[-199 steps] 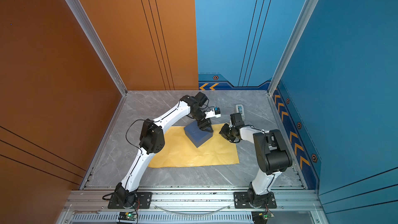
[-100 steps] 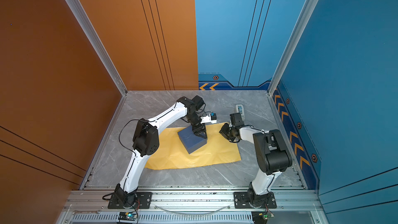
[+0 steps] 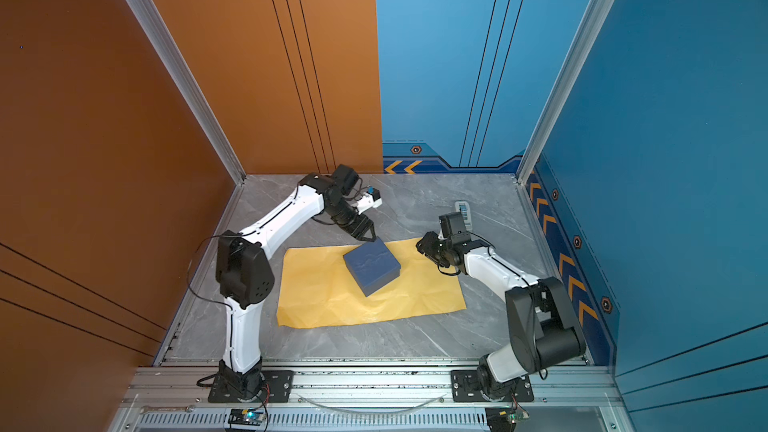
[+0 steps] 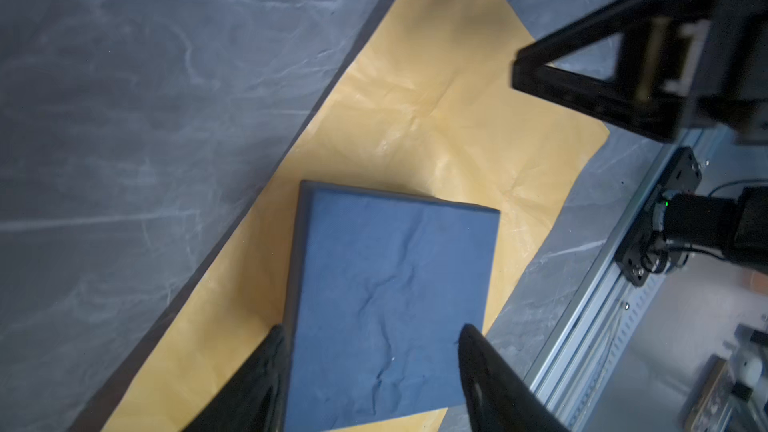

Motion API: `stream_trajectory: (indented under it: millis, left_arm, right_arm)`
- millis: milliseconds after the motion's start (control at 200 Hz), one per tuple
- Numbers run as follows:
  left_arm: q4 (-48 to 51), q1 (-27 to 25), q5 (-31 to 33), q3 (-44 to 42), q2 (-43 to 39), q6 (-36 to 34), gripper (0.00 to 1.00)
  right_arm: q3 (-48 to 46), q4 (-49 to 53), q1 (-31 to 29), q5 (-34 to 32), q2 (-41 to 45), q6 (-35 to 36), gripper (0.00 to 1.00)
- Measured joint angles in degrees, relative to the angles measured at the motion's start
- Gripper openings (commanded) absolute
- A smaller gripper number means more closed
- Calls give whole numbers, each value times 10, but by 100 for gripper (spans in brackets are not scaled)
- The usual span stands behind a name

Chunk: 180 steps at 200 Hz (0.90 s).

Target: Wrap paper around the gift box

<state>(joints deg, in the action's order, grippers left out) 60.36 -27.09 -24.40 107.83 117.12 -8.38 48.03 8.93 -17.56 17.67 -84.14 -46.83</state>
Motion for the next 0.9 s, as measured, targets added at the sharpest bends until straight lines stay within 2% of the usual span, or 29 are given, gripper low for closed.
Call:
stream_trajectory:
  millis: [130,255,526,901]
  left_arm:
    - [-52,32,-12,-125,-38,57,66]
    - [-90,34,-30,-186,-42,90,66]
    - [-141,34,-51,-227,-49,118,63]
    - [-159,18,-90,-291,-103,119,62]
  right_arm:
    - [-54,9,-45,0,49,-15,43]
    - [-98,12,-81,3,57,-35,38]
    - [-149,-1,-89,8,35,-75,30]
    - [-150,-55,-83,16,9,-90,27]
